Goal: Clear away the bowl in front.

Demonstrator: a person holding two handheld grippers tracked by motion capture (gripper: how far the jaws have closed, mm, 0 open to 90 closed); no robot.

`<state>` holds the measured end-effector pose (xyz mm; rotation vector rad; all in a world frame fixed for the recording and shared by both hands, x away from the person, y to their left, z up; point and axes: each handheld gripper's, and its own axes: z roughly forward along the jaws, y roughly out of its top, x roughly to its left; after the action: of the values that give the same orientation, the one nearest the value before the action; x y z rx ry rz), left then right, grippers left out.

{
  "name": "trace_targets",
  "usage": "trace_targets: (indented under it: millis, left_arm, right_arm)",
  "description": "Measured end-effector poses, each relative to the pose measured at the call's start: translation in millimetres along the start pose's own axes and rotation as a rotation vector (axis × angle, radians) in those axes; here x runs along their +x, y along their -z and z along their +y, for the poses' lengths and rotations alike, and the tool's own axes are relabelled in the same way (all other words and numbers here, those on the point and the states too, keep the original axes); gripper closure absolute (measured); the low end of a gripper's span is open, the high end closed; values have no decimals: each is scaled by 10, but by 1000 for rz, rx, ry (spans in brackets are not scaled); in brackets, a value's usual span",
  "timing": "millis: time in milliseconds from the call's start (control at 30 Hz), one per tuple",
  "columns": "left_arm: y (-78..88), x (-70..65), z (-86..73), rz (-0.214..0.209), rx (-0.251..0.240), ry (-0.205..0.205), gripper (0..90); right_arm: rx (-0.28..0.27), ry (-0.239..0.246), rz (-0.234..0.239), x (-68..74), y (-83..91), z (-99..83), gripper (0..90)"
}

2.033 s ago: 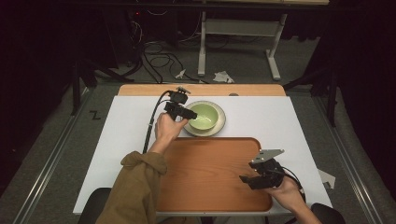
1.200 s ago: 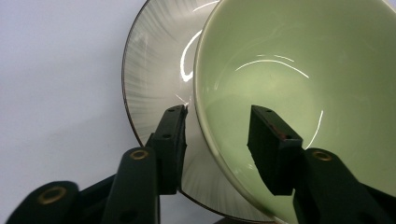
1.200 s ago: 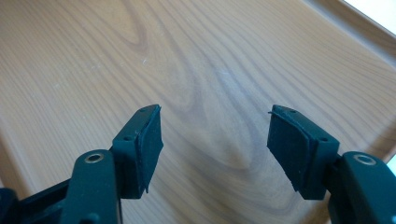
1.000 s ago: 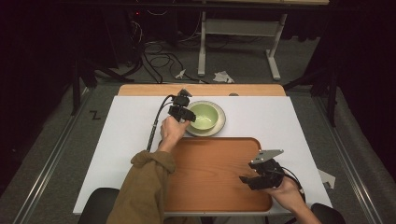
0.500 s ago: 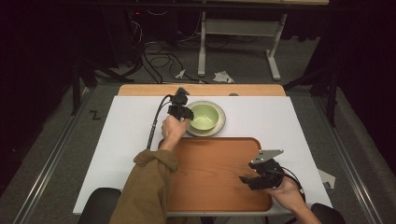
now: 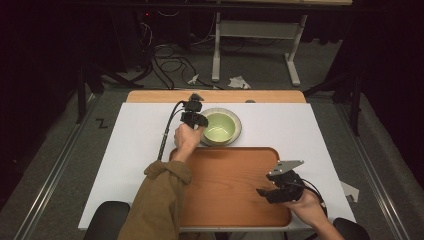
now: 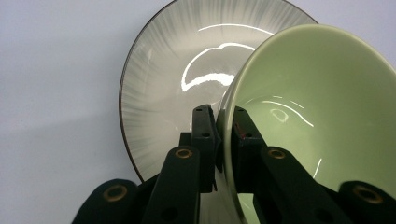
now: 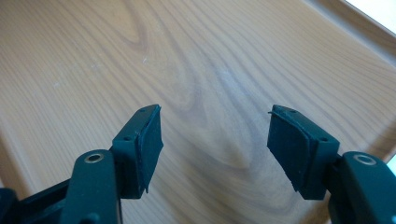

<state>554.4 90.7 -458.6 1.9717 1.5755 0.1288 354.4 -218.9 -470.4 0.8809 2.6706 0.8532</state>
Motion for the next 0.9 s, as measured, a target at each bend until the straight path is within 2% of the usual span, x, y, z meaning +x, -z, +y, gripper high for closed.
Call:
trace_targets:
  millis: [533,767,900]
  left_arm:
    - [238,-57,-3,-69,-33,-47,824]
    - [380,-127,-34,-103,-49,-93,822]
    - [475,-201,-62,-136,-49,-136,822]
  right_arm:
    - [2,3,0,2,-6,1,355]
    - [7,6,-2,-2,-10,0,356]
    - [5,7,-1,-6,-9,-2,356]
